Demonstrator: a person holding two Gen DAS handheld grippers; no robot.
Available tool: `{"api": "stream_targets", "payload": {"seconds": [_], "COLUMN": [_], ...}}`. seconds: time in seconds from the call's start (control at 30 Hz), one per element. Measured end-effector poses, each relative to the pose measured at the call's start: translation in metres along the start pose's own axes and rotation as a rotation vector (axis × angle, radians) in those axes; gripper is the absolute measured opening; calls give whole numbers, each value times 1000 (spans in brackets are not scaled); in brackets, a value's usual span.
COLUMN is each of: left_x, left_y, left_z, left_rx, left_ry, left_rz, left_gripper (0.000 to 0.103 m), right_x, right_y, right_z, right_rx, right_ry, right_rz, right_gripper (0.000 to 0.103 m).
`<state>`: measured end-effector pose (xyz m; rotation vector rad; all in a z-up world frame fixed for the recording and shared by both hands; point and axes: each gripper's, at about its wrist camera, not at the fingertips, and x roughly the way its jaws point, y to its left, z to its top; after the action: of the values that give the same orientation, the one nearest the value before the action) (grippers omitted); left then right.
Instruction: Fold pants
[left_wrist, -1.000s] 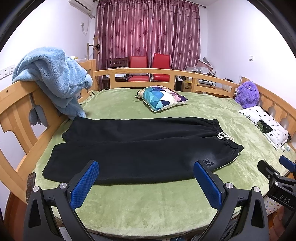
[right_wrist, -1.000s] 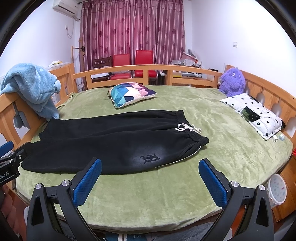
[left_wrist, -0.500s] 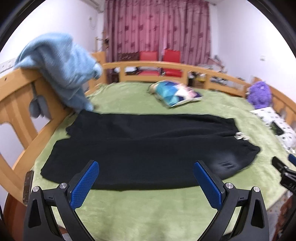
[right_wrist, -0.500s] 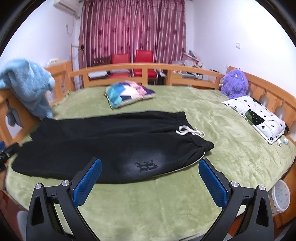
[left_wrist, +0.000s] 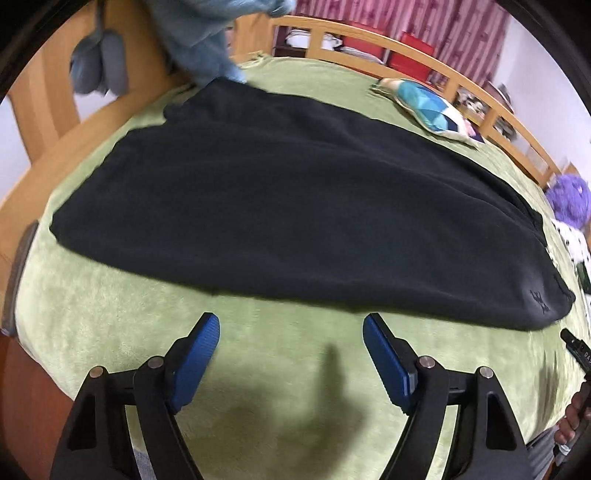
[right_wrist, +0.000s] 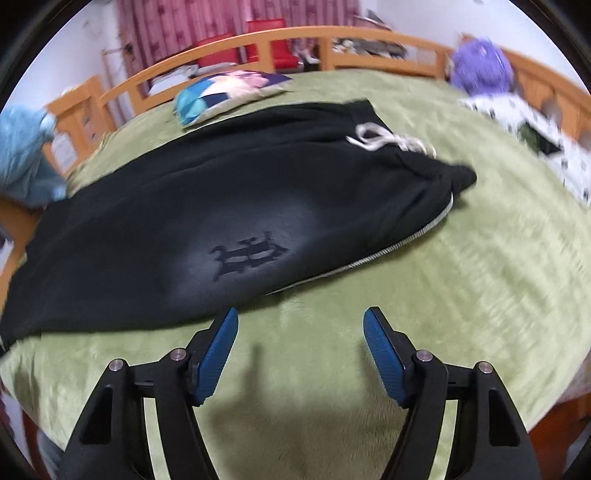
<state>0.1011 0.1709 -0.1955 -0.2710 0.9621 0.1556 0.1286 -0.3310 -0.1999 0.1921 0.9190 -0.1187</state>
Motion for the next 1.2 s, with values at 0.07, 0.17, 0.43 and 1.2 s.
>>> {"api": "stream_targets", "payload": {"seconds": [0.07,0.17,0.43,1.2], "left_x": [7,23,58,31], "left_y": [6,12,18,14], "left_z": [4,10,19,53], "left_rx": [-33,-80,-196,-143], "left_ry": [-8,5,39,50], "left_rz": [-36,-59,-99,-149], "left_gripper": [78,79,78,13], "right_x": [12,27,60,96], "right_y": [-17,-36,-52,-34], "right_z": [3,8,19,66], "right_rx": [65,135,249,253], "right_ry": [4,20,53,124], "right_rz": [18,27,95,166], "right_gripper": [71,71,76,24]}}
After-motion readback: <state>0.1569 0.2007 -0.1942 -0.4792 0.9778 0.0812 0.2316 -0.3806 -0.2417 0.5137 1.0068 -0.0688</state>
